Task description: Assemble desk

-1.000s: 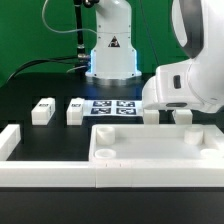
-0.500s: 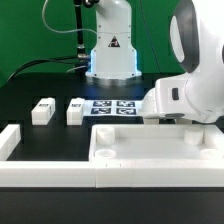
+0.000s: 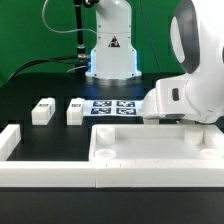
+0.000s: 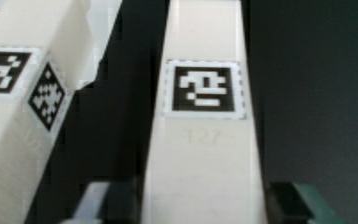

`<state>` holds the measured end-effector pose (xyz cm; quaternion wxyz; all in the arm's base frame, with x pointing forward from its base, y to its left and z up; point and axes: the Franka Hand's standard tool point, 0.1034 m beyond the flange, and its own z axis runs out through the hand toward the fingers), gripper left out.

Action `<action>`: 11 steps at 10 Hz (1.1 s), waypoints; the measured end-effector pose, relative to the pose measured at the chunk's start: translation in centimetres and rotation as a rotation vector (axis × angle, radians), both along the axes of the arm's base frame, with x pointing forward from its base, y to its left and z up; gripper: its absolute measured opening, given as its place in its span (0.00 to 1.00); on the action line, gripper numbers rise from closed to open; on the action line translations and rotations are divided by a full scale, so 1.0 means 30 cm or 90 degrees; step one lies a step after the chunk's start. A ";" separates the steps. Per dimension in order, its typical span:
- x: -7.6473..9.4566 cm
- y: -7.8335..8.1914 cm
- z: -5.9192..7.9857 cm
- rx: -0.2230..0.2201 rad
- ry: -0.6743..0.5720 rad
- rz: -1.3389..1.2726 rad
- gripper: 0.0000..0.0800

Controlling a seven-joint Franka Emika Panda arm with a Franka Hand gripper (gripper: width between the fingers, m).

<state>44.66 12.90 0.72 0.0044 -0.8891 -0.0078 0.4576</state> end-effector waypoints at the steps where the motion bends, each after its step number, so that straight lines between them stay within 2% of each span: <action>1: 0.000 0.000 0.000 0.000 0.000 0.000 0.36; 5: 0.000 0.001 0.000 0.000 0.000 0.000 0.36; 6: 0.004 -0.002 0.028 0.003 0.012 0.002 0.36; 8: 0.113 -0.026 0.200 0.037 0.004 -0.023 0.36; 9: 0.146 -0.061 0.278 0.055 0.006 -0.062 0.36; 11: 0.202 -0.097 0.382 0.057 -0.044 -0.082 0.36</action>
Offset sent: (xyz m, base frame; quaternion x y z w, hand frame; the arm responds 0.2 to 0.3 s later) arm 0.0000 0.0000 0.0000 0.0000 0.0000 0.0000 1.0000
